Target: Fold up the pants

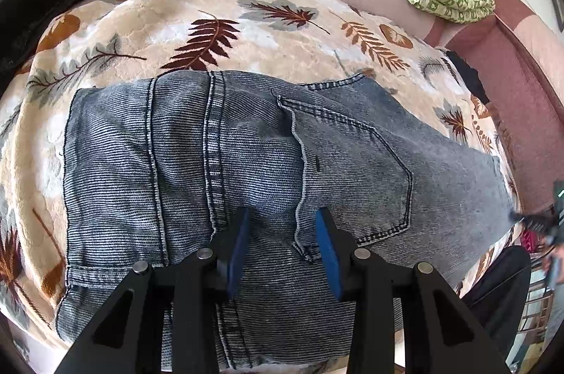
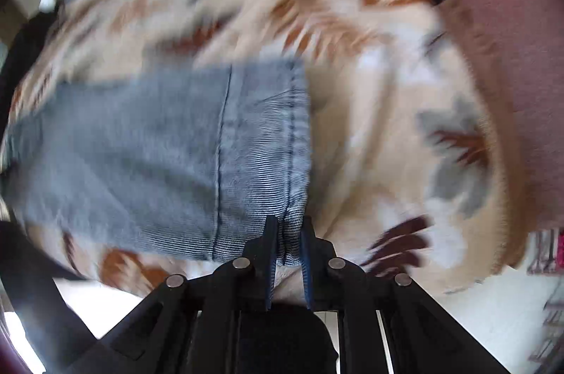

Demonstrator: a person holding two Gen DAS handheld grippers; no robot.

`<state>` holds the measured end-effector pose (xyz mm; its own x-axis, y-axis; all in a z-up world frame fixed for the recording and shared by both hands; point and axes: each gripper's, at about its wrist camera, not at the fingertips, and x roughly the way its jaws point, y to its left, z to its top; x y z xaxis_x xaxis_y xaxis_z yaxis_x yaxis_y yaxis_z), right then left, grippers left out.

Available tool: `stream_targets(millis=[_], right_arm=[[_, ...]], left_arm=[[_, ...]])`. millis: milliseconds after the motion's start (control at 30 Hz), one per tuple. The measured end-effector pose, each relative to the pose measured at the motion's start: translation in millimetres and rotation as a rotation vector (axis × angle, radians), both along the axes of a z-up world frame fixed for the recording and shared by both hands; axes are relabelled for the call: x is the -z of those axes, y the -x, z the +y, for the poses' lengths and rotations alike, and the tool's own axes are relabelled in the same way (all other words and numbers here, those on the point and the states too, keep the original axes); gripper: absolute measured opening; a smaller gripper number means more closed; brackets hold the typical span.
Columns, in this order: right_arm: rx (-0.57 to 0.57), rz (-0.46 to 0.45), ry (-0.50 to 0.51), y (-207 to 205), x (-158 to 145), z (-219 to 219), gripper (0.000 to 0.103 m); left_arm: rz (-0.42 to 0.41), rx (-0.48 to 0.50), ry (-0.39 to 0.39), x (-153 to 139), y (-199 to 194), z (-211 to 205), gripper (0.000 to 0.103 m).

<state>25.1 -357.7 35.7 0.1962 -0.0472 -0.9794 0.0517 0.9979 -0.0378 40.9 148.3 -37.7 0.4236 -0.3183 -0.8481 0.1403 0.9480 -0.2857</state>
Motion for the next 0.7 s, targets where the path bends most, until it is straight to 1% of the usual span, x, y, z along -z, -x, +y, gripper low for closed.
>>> stream_targets(millis=[33,67,100,133,200,233,267,300,367,400,433,467,500,533,567,600,633,667,700], right_arm=[[0.010,-0.023,-0.006,1,-3,-1,0.020],[0.035,-0.034,-0.034,1,-7,-5,0.025],[0.082,-0.053,-0.087,2,-15,-12,0.042],[0.108,-0.077,-0.101,3,-23,-16,0.053],[0.127,-0.130,-0.068,3,-46,-18,0.053],[0.135,-0.161,-0.071,4,-55,-18,0.053],[0.146,-0.211,-0.104,4,-69,-19,0.053],[0.143,-0.237,-0.150,3,-76,-15,0.054],[0.124,-0.252,-0.244,-3,-79,-7,0.055],[0.108,-0.245,-0.311,-7,-73,-2,0.058],[0.101,-0.227,-0.355,-12,-62,1,0.062],[0.109,-0.183,-0.385,-17,-42,1,0.064],[0.133,-0.123,-0.375,-20,-22,0,0.066],[0.176,-0.020,-0.338,-26,8,-5,0.065],[0.201,-0.007,-0.337,-26,21,-9,0.062],[0.204,-0.032,-0.334,-26,15,-10,0.060],[0.193,-0.024,-0.303,-30,5,-4,0.060],[0.170,-0.047,-0.263,-34,-7,3,0.060],[0.151,-0.076,-0.232,-35,-18,10,0.060]], left_arm=[[0.000,0.000,-0.003,0,0,0,0.039],[-0.002,0.001,-0.008,0,0,-1,0.039],[-0.004,0.004,-0.015,0,1,-2,0.039],[-0.006,0.007,-0.023,-1,1,-3,0.039],[-0.005,0.009,-0.045,-4,2,-5,0.039],[-0.006,0.006,-0.052,-5,2,-6,0.039],[-0.010,-0.004,-0.058,-8,3,-6,0.040],[-0.015,-0.013,-0.058,-11,4,-6,0.041],[-0.038,-0.026,-0.059,-20,6,-8,0.043],[-0.052,-0.031,-0.059,-24,8,-9,0.043],[-0.069,-0.032,-0.052,-29,10,-11,0.043],[-0.091,-0.030,-0.043,-35,13,-12,0.043],[-0.109,-0.029,-0.040,-38,15,-14,0.045],[-0.129,-0.029,-0.044,-41,17,-16,0.054],[-0.139,-0.039,-0.070,-39,18,-17,0.070],[-0.121,-0.055,-0.119,-31,16,-19,0.078],[-0.065,-0.065,-0.201,-16,10,-21,0.081],[0.005,-0.070,-0.282,2,4,-21,0.083],[-0.008,-0.076,-0.282,5,4,-19,0.083]])
